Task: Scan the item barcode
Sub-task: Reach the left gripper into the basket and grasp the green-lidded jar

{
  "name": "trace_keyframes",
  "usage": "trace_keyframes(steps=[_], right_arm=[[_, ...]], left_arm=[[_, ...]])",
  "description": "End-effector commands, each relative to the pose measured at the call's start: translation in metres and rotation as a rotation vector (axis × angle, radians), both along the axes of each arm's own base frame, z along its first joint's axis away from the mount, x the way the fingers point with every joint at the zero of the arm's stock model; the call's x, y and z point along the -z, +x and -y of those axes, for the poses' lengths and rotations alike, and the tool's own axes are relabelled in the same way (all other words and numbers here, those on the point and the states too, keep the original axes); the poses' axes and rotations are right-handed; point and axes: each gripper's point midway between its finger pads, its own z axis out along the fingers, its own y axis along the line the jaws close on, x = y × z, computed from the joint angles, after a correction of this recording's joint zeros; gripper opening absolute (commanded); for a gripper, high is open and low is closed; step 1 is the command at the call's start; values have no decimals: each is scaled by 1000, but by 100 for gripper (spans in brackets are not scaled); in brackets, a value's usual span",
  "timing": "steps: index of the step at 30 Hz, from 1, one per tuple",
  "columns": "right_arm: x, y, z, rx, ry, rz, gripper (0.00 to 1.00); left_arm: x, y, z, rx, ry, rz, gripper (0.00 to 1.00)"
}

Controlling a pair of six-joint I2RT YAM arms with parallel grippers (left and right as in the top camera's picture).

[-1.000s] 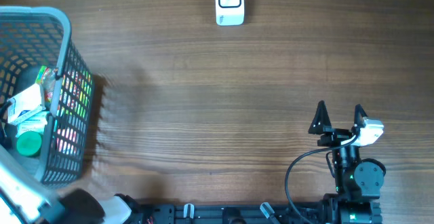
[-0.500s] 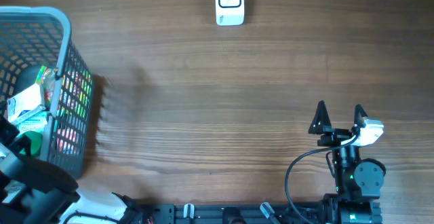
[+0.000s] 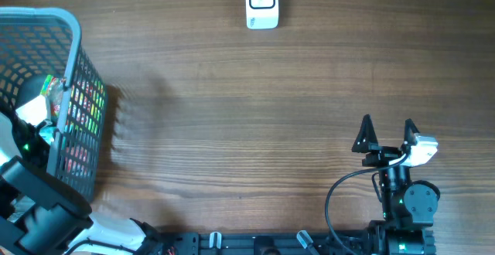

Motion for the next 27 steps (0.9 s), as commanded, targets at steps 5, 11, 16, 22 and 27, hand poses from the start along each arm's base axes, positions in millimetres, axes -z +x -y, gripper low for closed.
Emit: trace_keyframes(steps=[5,11,16,22,27], right_arm=[[-2,0,4,19,14,10,100],[-2,0,4,19,14,10,100],[-2,0,4,19,14,10,100],[-2,0,4,19,14,10,100],[-2,0,4,19,14,10,100]], left_arm=[[13,-11,-8,-16,65,-53,100],[25,-10,-12,-16,61,-72,100],[52,-14,-8,-11,-2,-136,91],[58,-11,-10,89,-23,-147,56],[47,4,-18,233,-37,-110,59]])
